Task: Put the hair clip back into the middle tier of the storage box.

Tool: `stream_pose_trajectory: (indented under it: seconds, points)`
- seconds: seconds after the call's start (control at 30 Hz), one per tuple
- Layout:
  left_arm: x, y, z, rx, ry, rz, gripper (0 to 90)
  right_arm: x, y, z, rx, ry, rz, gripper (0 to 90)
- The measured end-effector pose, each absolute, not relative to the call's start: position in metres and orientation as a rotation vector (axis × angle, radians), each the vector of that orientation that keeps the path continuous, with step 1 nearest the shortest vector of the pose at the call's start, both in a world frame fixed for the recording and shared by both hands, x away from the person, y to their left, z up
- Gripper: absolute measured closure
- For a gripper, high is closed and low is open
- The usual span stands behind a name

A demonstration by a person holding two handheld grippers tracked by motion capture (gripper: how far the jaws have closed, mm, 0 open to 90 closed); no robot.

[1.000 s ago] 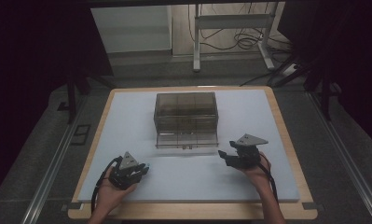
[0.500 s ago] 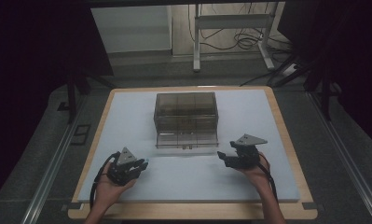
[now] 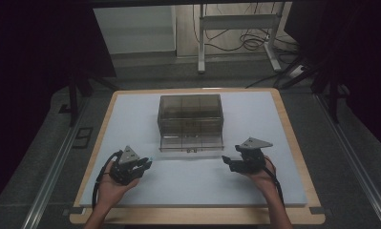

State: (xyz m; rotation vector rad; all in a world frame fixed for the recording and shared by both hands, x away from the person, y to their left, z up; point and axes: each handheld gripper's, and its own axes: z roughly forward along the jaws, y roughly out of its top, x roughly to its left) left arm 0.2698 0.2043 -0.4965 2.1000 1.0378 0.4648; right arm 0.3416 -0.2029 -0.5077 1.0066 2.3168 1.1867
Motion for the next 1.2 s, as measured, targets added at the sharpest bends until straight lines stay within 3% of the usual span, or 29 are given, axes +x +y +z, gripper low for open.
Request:
stream_pose_trajectory:
  seconds: [1.2]
  points:
    - [0.288, 0.199, -0.478, 2.104, 1.018, 0.490, 77.4, 0.342, -0.203, -0.509, 1.006, 2.324, 1.181, 28.2]
